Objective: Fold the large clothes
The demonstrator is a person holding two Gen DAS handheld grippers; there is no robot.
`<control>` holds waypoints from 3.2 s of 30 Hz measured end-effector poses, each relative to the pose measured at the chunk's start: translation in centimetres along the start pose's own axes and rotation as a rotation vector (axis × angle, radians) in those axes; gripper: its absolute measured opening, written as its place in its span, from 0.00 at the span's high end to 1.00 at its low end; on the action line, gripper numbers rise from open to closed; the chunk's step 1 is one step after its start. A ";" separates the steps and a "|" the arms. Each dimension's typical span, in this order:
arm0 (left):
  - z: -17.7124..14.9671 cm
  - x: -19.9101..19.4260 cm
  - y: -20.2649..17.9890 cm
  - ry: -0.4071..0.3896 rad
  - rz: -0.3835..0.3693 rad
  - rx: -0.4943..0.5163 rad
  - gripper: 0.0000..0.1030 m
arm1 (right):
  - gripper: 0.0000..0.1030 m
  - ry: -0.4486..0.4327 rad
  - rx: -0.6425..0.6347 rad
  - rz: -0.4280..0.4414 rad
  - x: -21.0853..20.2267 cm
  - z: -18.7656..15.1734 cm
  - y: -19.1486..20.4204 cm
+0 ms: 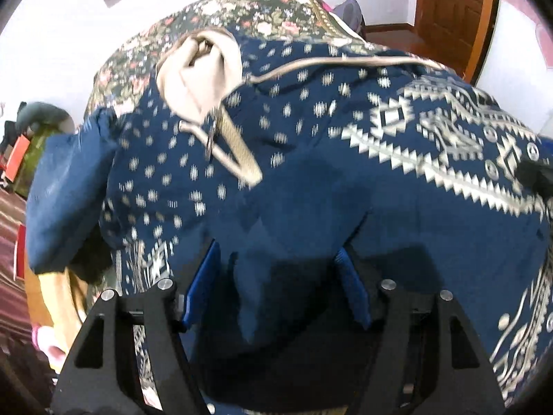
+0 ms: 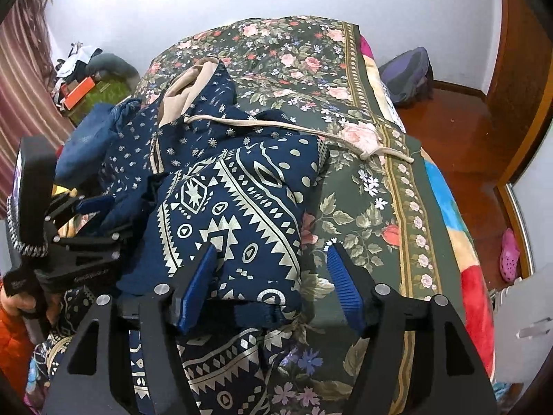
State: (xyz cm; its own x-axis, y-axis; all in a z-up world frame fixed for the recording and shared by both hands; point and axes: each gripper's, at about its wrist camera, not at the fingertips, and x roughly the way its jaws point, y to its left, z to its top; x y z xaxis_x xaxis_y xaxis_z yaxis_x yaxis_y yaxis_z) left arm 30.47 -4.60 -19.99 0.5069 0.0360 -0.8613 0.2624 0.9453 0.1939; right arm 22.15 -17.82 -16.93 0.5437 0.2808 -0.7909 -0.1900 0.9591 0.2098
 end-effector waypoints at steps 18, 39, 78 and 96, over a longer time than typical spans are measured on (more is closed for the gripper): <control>-1.3 -10.1 14.0 -0.355 -0.044 -0.348 0.87 | 0.40 -0.071 -0.066 0.000 -1.4 3.6 2.5; -13.0 -0.8 19.3 -0.061 0.031 -0.525 0.90 | 0.39 0.012 -0.205 -0.056 0.5 1.4 5.8; 7.9 -3.4 16.3 -0.257 0.019 -0.306 0.52 | 0.39 -0.171 -0.315 -0.001 3.1 14.9 10.0; 14.7 13.8 18.0 -0.026 0.008 -0.331 0.80 | 0.41 0.008 -0.266 -0.063 18.9 22.5 9.7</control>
State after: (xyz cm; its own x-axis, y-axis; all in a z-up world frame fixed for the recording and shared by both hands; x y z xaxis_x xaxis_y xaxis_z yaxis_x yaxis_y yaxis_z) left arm 54.30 8.15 -21.45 0.5299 0.0391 -0.8472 -0.0204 0.9992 0.0333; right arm 48.96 -2.41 -16.93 0.5547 0.2199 -0.8025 -0.3653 0.9309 0.0027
